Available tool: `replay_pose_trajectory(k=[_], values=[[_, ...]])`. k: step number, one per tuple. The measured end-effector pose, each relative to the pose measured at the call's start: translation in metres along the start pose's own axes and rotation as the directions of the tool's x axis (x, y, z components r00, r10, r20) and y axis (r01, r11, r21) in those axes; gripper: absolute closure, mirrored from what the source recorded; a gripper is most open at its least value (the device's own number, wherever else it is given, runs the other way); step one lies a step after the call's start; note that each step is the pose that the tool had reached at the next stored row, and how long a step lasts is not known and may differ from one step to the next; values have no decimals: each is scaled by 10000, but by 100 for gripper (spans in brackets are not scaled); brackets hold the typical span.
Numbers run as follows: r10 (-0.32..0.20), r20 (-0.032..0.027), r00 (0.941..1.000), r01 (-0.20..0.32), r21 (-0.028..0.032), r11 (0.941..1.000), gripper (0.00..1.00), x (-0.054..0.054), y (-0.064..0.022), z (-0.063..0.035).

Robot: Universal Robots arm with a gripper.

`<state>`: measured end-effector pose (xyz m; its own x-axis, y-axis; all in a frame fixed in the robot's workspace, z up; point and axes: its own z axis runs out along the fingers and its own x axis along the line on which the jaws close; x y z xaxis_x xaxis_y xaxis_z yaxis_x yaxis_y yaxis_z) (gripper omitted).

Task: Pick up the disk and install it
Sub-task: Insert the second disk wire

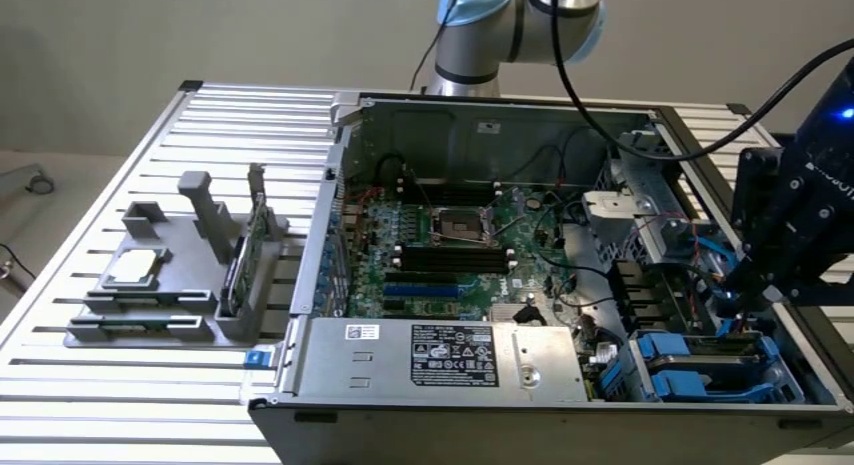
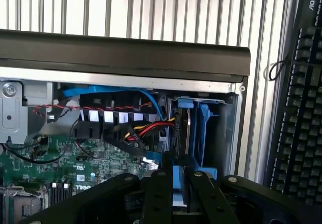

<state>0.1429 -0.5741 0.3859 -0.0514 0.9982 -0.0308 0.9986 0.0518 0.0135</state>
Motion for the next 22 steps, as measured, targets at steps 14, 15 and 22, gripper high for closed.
replay_pose_trajectory(k=[14, 15, 22], values=[[7, -43, 10000, -7, -4, 10000, 74, 34, -112, 112], [8, -43, 10000, -9, -4, 10000, 74, 35, -112, 117], [46, -43, 10000, -46, -3, 10000, 74, 40, -97, 140]])
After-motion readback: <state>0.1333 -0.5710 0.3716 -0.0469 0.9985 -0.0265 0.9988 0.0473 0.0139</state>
